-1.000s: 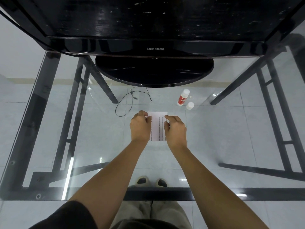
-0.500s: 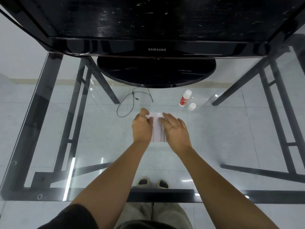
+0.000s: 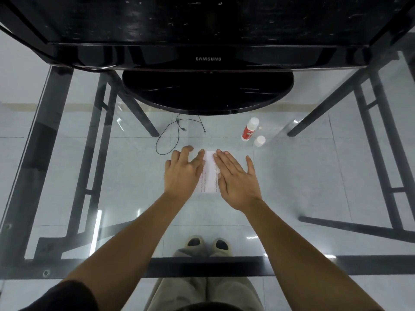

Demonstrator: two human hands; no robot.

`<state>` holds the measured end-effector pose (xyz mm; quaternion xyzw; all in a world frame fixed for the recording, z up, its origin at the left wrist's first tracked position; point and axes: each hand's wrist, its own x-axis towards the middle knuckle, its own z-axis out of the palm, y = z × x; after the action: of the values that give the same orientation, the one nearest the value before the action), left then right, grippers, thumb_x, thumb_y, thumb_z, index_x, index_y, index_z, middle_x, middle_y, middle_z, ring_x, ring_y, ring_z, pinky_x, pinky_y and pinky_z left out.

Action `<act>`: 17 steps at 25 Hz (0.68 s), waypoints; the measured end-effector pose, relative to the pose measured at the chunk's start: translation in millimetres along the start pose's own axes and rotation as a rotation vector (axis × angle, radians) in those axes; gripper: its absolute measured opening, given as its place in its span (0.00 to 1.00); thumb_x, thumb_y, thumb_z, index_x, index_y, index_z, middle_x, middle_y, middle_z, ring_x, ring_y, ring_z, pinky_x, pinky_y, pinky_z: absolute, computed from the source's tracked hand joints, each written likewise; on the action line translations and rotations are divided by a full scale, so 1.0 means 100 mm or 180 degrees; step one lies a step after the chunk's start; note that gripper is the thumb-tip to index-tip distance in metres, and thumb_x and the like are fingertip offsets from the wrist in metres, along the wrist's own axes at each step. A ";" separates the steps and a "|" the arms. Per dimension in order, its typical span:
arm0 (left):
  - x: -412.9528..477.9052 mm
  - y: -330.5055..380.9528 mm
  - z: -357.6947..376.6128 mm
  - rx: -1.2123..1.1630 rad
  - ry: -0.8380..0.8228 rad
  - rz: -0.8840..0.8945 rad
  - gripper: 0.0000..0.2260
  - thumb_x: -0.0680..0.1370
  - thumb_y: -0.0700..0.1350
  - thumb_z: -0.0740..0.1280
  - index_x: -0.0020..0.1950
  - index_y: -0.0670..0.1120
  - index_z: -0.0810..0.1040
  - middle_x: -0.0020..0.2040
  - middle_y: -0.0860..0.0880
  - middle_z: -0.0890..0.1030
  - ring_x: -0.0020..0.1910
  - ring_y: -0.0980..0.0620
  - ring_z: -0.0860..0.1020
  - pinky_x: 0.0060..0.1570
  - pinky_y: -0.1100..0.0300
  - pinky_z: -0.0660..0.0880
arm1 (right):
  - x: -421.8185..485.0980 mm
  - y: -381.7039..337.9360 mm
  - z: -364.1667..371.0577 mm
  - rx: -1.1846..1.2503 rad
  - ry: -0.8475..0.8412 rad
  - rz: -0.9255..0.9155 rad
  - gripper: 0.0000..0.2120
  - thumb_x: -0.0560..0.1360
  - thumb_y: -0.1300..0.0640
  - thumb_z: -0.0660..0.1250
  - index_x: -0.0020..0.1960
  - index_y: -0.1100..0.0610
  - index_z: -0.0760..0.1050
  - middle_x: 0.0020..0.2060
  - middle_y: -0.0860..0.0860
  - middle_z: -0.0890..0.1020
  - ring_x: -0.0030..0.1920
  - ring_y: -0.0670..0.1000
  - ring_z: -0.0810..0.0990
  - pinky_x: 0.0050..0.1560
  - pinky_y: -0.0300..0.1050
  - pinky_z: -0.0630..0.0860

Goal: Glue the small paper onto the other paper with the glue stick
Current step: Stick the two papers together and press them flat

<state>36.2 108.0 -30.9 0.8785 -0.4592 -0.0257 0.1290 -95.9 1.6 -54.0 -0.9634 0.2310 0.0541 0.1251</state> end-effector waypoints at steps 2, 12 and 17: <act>0.03 -0.14 0.00 0.0191 0.0013 0.0473 0.13 0.76 0.48 0.66 0.60 0.48 0.79 0.63 0.48 0.78 0.56 0.40 0.77 0.45 0.47 0.74 | 0.00 0.01 0.00 -0.0011 0.0049 0.0001 0.25 0.79 0.48 0.44 0.75 0.50 0.46 0.75 0.46 0.52 0.72 0.42 0.40 0.69 0.55 0.32; 0.12 -0.55 0.02 0.0662 -0.0940 0.1478 0.25 0.78 0.62 0.37 0.74 0.56 0.45 0.73 0.58 0.52 0.75 0.48 0.45 0.65 0.30 0.45 | 0.00 -0.02 -0.03 0.0051 0.0145 0.0023 0.26 0.78 0.48 0.40 0.75 0.51 0.47 0.75 0.46 0.54 0.75 0.45 0.49 0.69 0.54 0.31; 0.03 -0.63 -0.04 0.0712 -0.0872 0.1988 0.23 0.80 0.60 0.41 0.74 0.55 0.53 0.72 0.57 0.59 0.75 0.44 0.50 0.63 0.27 0.47 | 0.00 -0.02 -0.03 0.0038 0.0150 0.0006 0.26 0.78 0.48 0.42 0.75 0.51 0.48 0.75 0.47 0.55 0.75 0.46 0.50 0.69 0.55 0.31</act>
<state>89.0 140.1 -42.7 0.6928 -0.7186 -0.0521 -0.0290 -95.0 3.1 -50.7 -0.9634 0.2351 0.0300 0.1253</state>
